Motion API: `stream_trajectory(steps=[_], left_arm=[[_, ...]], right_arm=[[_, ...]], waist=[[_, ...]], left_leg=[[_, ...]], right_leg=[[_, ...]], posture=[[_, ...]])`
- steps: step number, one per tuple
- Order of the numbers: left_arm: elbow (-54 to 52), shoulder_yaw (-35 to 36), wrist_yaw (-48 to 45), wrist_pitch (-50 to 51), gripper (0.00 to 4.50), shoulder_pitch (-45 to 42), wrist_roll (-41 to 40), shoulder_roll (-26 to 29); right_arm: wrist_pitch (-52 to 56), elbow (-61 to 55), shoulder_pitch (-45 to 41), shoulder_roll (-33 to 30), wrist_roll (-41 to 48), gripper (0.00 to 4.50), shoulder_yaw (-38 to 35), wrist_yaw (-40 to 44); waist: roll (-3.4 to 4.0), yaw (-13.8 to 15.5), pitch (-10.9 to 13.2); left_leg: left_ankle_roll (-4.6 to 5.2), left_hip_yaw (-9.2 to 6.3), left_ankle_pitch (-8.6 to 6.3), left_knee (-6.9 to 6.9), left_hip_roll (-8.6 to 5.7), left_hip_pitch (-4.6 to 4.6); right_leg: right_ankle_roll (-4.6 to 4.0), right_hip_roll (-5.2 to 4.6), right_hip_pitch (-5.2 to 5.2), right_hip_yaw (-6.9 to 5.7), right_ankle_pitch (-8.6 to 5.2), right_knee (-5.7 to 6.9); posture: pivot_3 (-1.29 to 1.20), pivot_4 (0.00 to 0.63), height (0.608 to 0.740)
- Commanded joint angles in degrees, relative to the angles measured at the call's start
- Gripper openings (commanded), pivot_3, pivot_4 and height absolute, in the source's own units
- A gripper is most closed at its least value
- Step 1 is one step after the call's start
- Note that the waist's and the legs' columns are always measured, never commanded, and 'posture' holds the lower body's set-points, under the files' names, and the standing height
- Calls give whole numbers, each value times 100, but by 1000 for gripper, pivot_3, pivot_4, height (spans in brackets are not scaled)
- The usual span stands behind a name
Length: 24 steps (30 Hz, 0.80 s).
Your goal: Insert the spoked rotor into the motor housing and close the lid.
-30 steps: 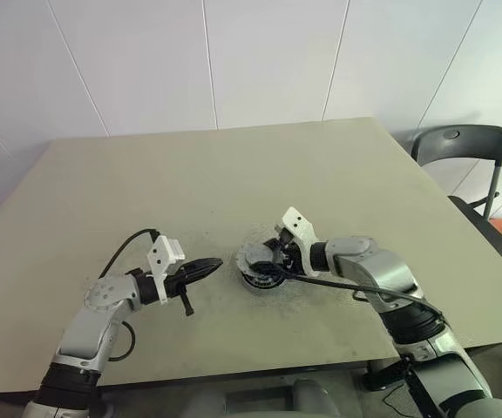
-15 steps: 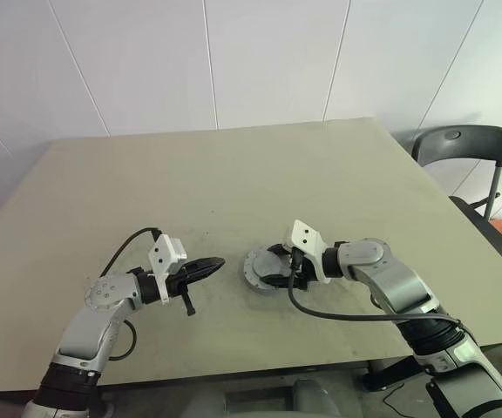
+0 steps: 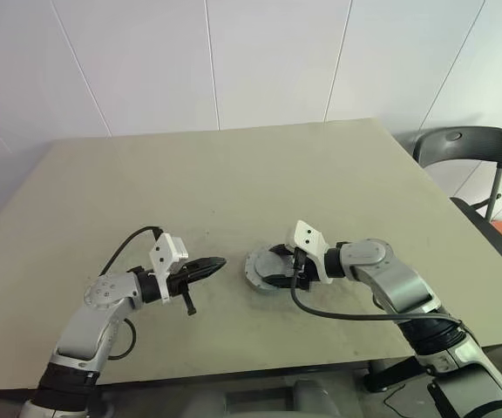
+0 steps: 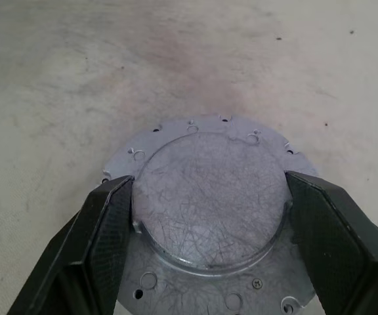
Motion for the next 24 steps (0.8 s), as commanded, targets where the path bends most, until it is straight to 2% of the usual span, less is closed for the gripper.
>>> stream_trajectory(steps=[1, 12, 24], left_arm=[[-419, -55, 161, 182, 0, -139, -58, -41], [-768, -66, 296, 610, 0, -188, -172, -75], [-198, -693, 520, 830, 0, -861, 92, -559]], right_arm=[[114, 51, 106, -140, 109, 3244, -68, 222], [-398, 372, 192, -223, -351, 3244, 160, 49], [-341, 224, 310, -183, -278, 3244, 111, -41]], waist=[[0, 2, 0], [-2, -4, -2], [-7, -1, -10]], left_leg=[[0, 0, 0, 0, -1, 0], [0, 0, 0, 5, -2, 5], [0, 0, 0, 8, -2, 11]], right_leg=[[0, -1, 1, 0, 0, -2], [3, -1, 12, 0, -3, -4], [3, 0, 19, 0, -3, -3]], posture=[[0, 0, 740], [0, 0, 740], [0, 0, 740]])
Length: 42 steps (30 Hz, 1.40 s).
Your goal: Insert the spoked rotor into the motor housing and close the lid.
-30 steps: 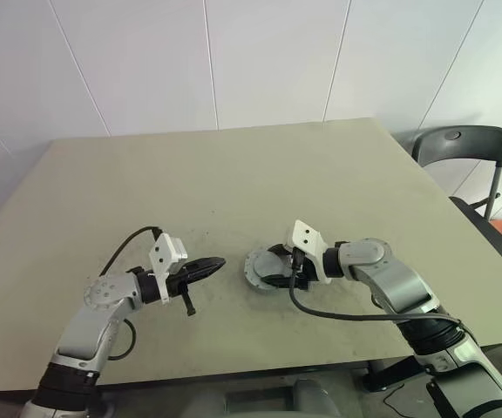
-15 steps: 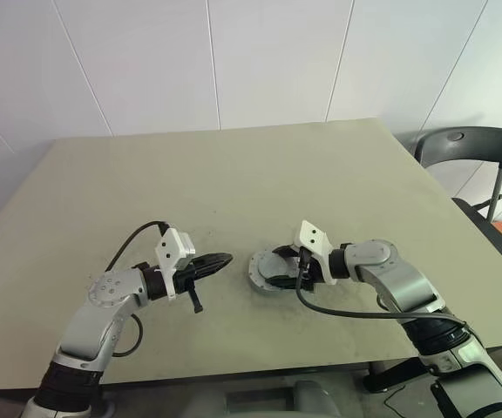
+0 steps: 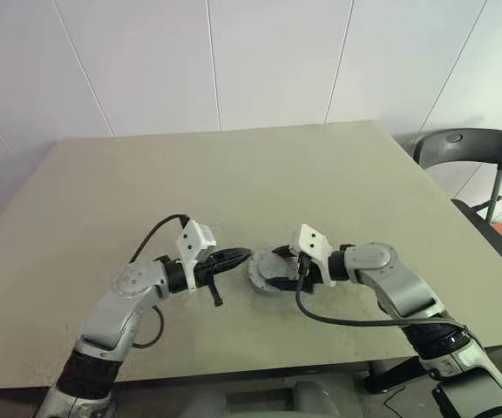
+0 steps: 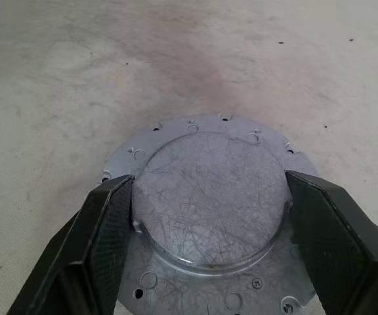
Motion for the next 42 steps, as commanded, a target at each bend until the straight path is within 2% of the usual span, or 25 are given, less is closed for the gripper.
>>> stream_trajectory(steps=[1, 20, 26, 42], left_arm=[[130, -192, 49, 93, 0, -304, 143, -69], [-48, -782, 315, 1290, 0, -595, 606, 153], [162, -894, 582, 1317, 0, -829, 818, -137], [35, -916, 479, 1987, 0, -977, 680, -77]], right_arm=[[226, 119, 140, -113, -179, 3244, 77, -29], [564, -283, 125, -64, -75, 3244, -7, -259], [1188, -560, 21, 171, 458, 3244, -346, -336], [1613, -832, 429, 131, 720, 3244, -375, -325]], waist=[[-1, 5, 0], [-1, 1, 0], [-2, -10, 0], [-3, 7, 0]], left_leg=[[0, -1, 0, 0, 0, 0], [0, 0, 0, 0, 0, -2], [0, -1, 0, 0, 0, -2], [0, -2, -1, -4, -2, -10]], right_leg=[[0, 0, 0, 0, 0, 0], [1, 0, -1, 0, -1, 0], [1, 1, -4, 0, 0, 1], [5, -2, -10, 0, 0, -2]], posture=[[0, 0, 740], [0, 0, 740], [0, 0, 740], [0, 0, 740]])
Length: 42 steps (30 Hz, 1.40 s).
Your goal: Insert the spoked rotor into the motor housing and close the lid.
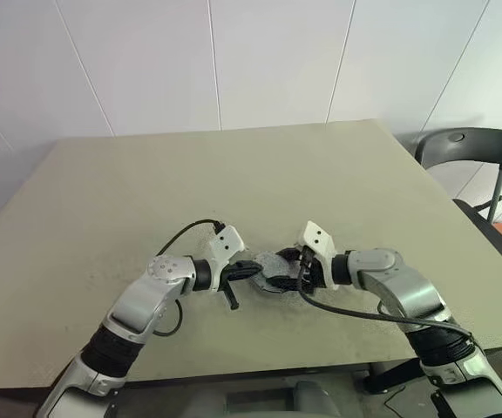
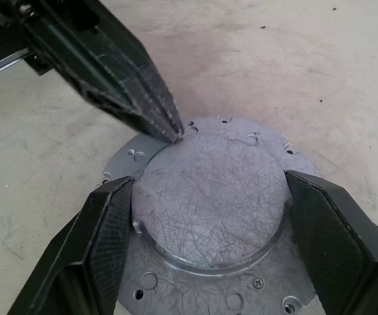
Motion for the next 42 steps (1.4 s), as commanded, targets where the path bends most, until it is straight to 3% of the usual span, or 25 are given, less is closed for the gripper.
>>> stream_trajectory(steps=[1, 11, 23, 32, 42], left_arm=[[-167, -5, 65, 257, 0, -157, -65, -77], [-245, -35, -65, 454, 0, -296, -111, -68], [-729, -9, -24, 807, 0, -294, -244, 54], [-471, -57, 26, 614, 0, -285, -238, -47], [200, -14, 125, 601, 0, -243, -305, -522]], right_arm=[[245, -212, 208, -6, 182, 3244, 29, 31], [692, -592, 555, 327, 718, 3244, -457, -333], [-449, -486, 680, -267, -540, 3244, 350, -521], [-554, -356, 775, -418, -665, 3244, 447, -453], [-519, -356, 746, -403, -591, 3244, 397, -389]], waist=[[0, 2, 0], [-3, -10, -1], [-3, -19, 0], [-4, -13, -1], [-8, -6, -7]], left_leg=[[0, 0, 0, 0, 0, 0], [3, 0, -4, -4, 0, 0], [3, 2, -4, -3, 0, 3], [3, 2, -3, 7, 0, 10], [3, 1, -3, 8, -1, 11]], right_leg=[[2, 0, 0, 0, -1, 0], [6, -1, -3, 0, -2, 0], [13, -1, -1, 0, -7, 3], [12, 0, 12, 0, -8, 3], [12, -1, 16, 0, -8, 1]], posture=[[0, 0, 740], [0, 0, 740], [0, 0, 740], [0, 0, 740], [0, 0, 740]])
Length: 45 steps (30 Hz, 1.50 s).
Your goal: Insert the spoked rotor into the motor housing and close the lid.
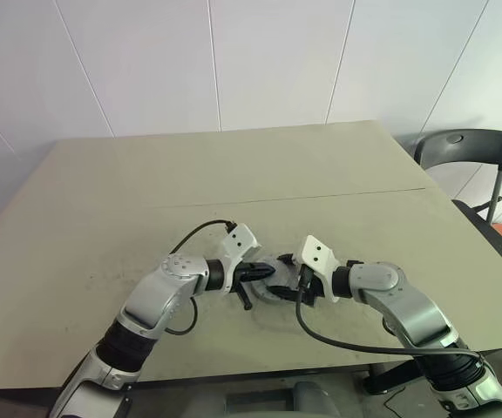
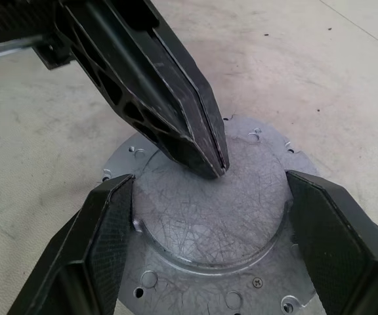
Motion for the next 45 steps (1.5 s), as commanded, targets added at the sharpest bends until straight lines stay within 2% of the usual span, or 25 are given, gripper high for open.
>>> stream_trajectory(steps=[1, 2, 3, 5, 12, 20, 27, 33, 36, 40, 45], left_arm=[[146, 35, -38, -19, 0, -43, -44, 17], [156, 22, -66, 45, 0, -28, -72, 35], [169, 5, -98, 95, 0, -22, -93, 61], [244, -11, -141, 84, 0, -33, -86, 104], [888, -12, -381, -502, 0, -88, 74, 227], [3693, -172, -594, -2369, 0, -679, 682, -426], [4809, -81, -768, -3532, 0, -700, 983, -579], [5184, 145, -1032, -4204, 0, -788, 1008, -693], [5035, 618, -1255, -4408, 0, -880, 556, -781], [4681, 1156, -1510, -4228, 0, -967, 56, -825], [4450, 1323, -1671, -4104, 0, -968, -31, -752]], right_arm=[[263, 229, 133, -161, -93, 3244, 107, 86], [281, 214, 135, -150, -71, 3244, 84, 79], [306, 203, 135, -135, -42, 3960, 49, 65], [423, 146, 124, -91, 73, 4477, -44, 64], [989, -153, -10, -31, 713, 4477, -423, 228], [1532, -201, -214, -96, 1232, 4477, -998, 185], [2357, -56, -277, -201, 1643, 4477, -1399, 62], [2319, 14, -253, -203, 1646, 4477, -1357, 6], [2356, 17, -237, -189, 1723, 4477, -1386, 15], [2340, 40, -215, -216, 1749, 4477, -1389, 39], [2263, 46, -226, -248, 1755, 4477, -1342, 62]], waist=[[-1, -2, -1], [-1, 0, -1], [-2, -2, -2], [-4, -12, -3], [-6, -16, -1], [-9, -8, -5], [-22, 5, -27], [-26, -2, -30], [-26, -7, -29], [-27, -11, -27], [-28, -9, -26]], left_leg=[[0, 0, 0, 0, 0, 1], [0, 0, 0, 0, 0, 3], [0, 0, 0, 0, 0, 4], [0, 0, 0, 0, 0, 10], [1, 2, -1, -3, 2, 62], [1, 9, -1, 0, 2, 72], [2, 6, -1, -7, 3, 72], [3, 7, -2, -11, 1, 65], [3, 8, -2, -13, 2, 63], [3, 5, -2, -6, 2, 14], [1, 4, 0, -7, 2, -18]], right_leg=[[0, 0, 2, 0, 0, 0], [0, 0, 4, 0, 0, 0], [0, 0, 6, 0, 0, -1], [0, 0, 12, 0, -1, 0], [-18, 3, 62, 0, -14, 0], [-16, 1, 77, -1, -14, -4], [-1, 0, 75, -1, -5, -8], [3, -3, 66, -1, -4, -12], [3, -3, 63, -1, -4, -12], [8, -2, 14, -1, -1, -9], [1, -3, -29, -1, 29, -4]], posture=[[0, 0, 740], [0, 0, 740], [0, 0, 740], [0, 0, 740], [0, 0, 740], [0, 0, 740], [0, 0, 740], [0, 0, 740], [0, 0, 740], [0, 0, 740], [0, 0, 740]])
